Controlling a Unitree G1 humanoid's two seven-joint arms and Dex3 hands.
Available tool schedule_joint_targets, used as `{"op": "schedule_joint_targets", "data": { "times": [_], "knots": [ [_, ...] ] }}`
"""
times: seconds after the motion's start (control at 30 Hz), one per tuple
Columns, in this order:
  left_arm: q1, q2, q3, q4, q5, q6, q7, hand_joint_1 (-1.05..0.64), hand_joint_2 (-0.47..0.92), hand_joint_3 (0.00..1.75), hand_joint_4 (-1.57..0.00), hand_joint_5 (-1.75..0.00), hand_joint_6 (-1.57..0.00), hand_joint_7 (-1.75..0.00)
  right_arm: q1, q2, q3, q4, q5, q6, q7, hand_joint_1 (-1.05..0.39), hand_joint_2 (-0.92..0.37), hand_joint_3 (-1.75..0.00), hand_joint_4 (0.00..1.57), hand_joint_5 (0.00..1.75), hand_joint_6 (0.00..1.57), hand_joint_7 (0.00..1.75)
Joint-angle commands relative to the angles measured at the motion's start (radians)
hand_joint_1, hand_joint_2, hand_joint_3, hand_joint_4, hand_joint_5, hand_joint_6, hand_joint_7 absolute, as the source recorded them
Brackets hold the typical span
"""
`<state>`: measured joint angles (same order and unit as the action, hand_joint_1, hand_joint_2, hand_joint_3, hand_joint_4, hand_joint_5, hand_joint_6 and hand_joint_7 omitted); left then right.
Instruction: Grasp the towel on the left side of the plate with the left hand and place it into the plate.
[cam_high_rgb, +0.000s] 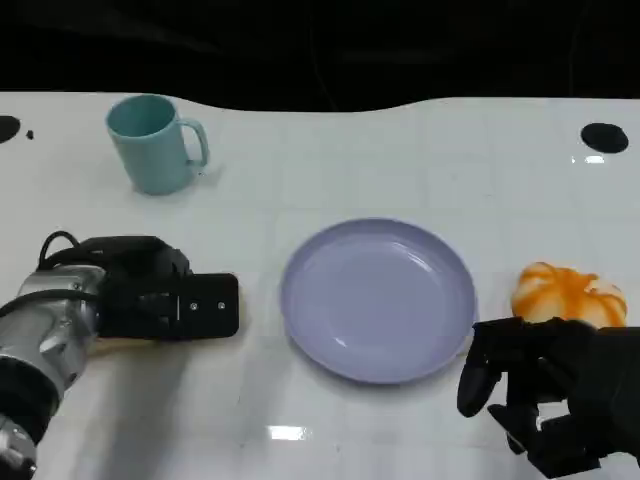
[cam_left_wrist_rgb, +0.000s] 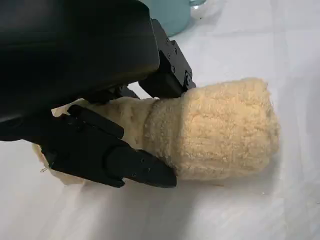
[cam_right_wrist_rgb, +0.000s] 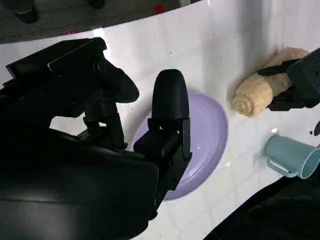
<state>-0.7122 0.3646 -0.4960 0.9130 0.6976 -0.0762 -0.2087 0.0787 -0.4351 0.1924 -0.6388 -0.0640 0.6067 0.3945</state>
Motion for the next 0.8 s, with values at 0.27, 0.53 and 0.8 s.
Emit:
{"op": "schedule_joint_targets", "data": {
  "times": [0.27,0.53,0.8],
  "knots": [
    [0.043,0.038,0.025,0.035,-0.006,-0.187,0.302,-0.16,0.79,0.54,-0.82,-1.74,-0.69,-1.6,-0.01,0.003,0.001,0.004,-0.009,0.009,-0.007,0.01,-0.59,-1.04,0.71,1.69,0.69,1.42],
    [0.042,0.056,0.059,-0.052,-0.031,-0.2,0.303,-0.22,0.92,0.26,-0.75,-1.75,-0.49,-1.75,-0.017,0.016,0.004,0.013,-0.008,0.014,-0.012,0.01,-0.57,-1.08,0.71,1.69,0.69,1.42],
    [0.048,0.044,0.092,-0.244,-0.067,-0.166,0.217,-0.2,0.86,0.41,-0.75,-1.75,-0.56,-1.69,-0.008,0.019,0.001,0.021,-0.004,0.005,-0.01,0.02,-0.59,-1.05,0.7,1.69,0.69,1.42]
  ]
}}
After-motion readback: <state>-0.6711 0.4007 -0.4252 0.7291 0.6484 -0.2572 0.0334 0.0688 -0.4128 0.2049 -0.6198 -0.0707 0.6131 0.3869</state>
